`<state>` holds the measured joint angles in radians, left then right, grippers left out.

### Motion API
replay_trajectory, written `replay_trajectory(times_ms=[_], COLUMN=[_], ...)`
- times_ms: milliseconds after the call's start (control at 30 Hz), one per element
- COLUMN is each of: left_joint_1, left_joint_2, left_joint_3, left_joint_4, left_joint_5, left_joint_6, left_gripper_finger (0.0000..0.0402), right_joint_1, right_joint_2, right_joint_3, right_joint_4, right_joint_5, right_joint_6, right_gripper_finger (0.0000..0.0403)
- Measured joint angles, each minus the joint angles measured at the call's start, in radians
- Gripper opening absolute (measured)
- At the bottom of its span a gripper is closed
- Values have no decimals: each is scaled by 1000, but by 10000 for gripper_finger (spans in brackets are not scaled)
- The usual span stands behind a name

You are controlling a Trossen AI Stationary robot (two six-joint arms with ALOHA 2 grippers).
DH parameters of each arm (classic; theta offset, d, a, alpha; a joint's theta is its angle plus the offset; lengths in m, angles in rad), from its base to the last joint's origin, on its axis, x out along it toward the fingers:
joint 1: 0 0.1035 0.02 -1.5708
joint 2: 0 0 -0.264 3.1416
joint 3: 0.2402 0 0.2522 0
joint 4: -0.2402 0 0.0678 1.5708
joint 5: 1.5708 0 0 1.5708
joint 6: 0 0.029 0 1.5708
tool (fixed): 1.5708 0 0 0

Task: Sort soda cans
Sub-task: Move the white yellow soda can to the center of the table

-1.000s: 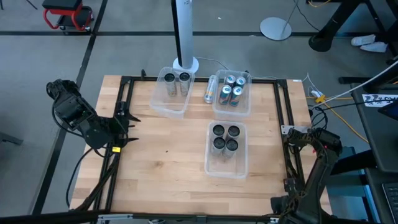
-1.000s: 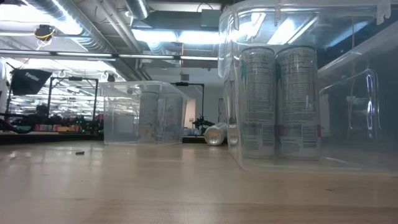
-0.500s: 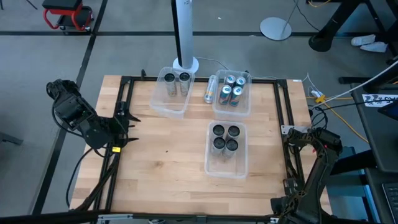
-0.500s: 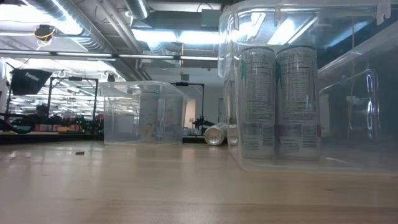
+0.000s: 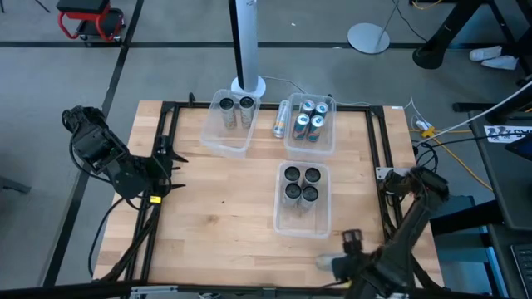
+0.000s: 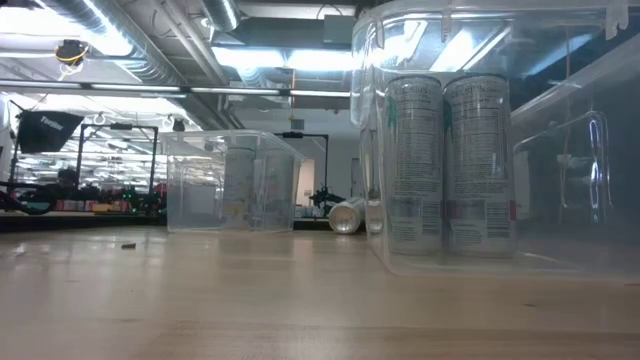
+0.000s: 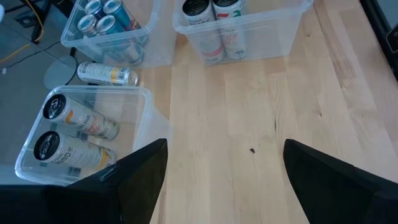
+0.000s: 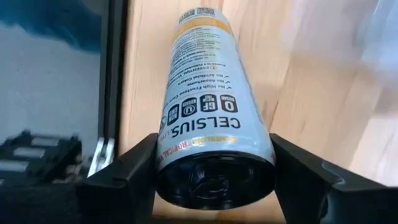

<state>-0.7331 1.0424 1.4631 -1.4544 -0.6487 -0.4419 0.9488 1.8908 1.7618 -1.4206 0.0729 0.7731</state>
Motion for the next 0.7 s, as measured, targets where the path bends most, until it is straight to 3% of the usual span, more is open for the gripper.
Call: replay_trajectory(times_ms=[367,700], left_joint_1=[0,0], left_joint_2=[0,1], left_joint_3=[0,0], left_joint_4=[3,34], left_joint_5=[0,1], left_joint_6=[-6,-13], left_gripper_finger=[308,308], right_joint_1=[-144,-198], right_joint_2=[0,0], right_joint_3=[0,0], right_joint_4=[232,439], right_joint_5=[143,265], right_joint_6=[-340,-576], right_gripper_finger=[242,242])
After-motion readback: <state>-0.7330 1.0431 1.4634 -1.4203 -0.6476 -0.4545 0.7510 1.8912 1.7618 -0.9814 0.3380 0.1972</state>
